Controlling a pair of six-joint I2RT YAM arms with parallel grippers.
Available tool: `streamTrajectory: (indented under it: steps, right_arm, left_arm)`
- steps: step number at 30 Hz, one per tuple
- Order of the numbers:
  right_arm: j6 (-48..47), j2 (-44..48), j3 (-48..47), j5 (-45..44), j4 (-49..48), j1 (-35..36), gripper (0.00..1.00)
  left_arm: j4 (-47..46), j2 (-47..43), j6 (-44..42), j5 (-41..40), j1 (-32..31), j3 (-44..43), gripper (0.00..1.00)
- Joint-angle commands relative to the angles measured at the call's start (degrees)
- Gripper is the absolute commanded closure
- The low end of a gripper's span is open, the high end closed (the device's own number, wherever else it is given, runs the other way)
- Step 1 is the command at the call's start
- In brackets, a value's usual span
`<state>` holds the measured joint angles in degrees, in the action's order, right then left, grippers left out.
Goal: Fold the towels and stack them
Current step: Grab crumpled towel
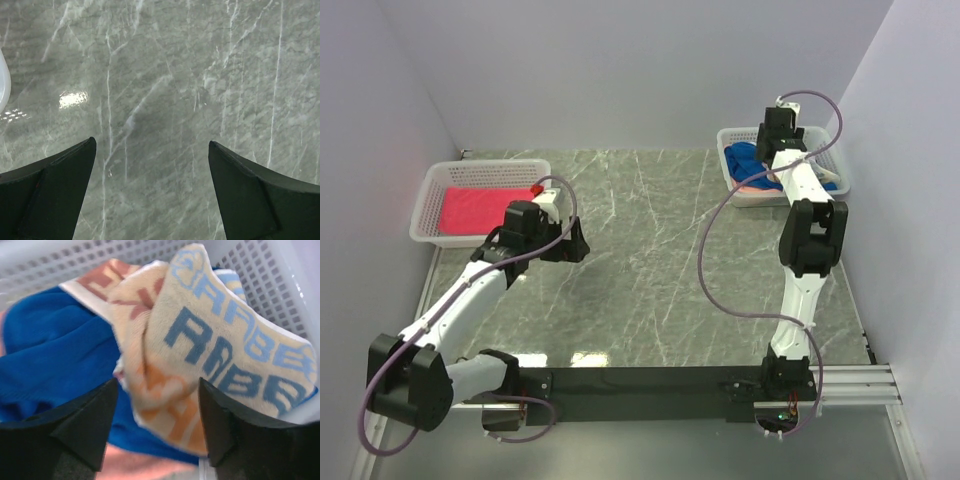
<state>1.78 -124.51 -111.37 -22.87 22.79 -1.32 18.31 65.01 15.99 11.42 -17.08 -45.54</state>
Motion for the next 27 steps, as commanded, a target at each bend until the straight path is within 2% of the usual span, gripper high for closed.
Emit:
streamTrajectory:
  steps: [1,2,3,4,6,7,14,17,23,27]
  right_arm:
    - [-1.3,-2.6,-5.7,0.3,-0.2,-1.8,0.36]
    - [-1.3,-2.8,-6.0,-0.2,0.2,-1.8,0.44]
    - [-2.7,-2.5,-6.0,-0.3,0.1,-1.8,0.6]
    - [-2.9,-1.7,-5.6,-0.2,-0.2,-1.8,0.68]
    - [-3.4,2.0,-3.1,-0.6,-2.0,-1.7,0.93]
    - [-3.7,3.5,-2.2,-0.8,-2.9,-1.6,0.98]
    - [-7.7,15.3,-0.9,-0.9,-6.0,0.9,1.0]
    - [-10.1,19.9,-1.7,1.5,-6.4,4.3,1.0]
    - [-15.3,27.6,-1.7,2.7,-6.3,15.9,1.0]
    - [-13.5,32.8,1.8,5.0,-5.4,23.6,1.0]
  left_arm:
    - [-1.5,1.8,-0.8,0.1,-0.1,-2.7,0.01]
    - [-1.6,2.0,-0.8,0.7,-0.1,-2.7,0.01]
    - [-1.7,2.3,-0.8,0.7,-0.1,-2.5,0.01]
    - [-1.5,2.4,-0.8,0.5,-0.1,-2.7,0.01]
    - [-1.2,3.0,-1.0,-0.2,-0.1,-3.1,0.01]
    - [-1.0,3.1,-1.0,-0.3,-0.1,-3.2,0.01]
    - [-0.8,1.9,-0.8,0.1,-0.1,-3.1,0.01]
    - [-0.8,0.7,-0.7,0.0,-0.1,-3.2,0.01]
    - [-0.9,-1.4,-0.4,0.1,-0.1,-3.0,0.01]
    - [-1.1,-2.9,-0.3,-0.3,-0.1,-2.6,0.01]
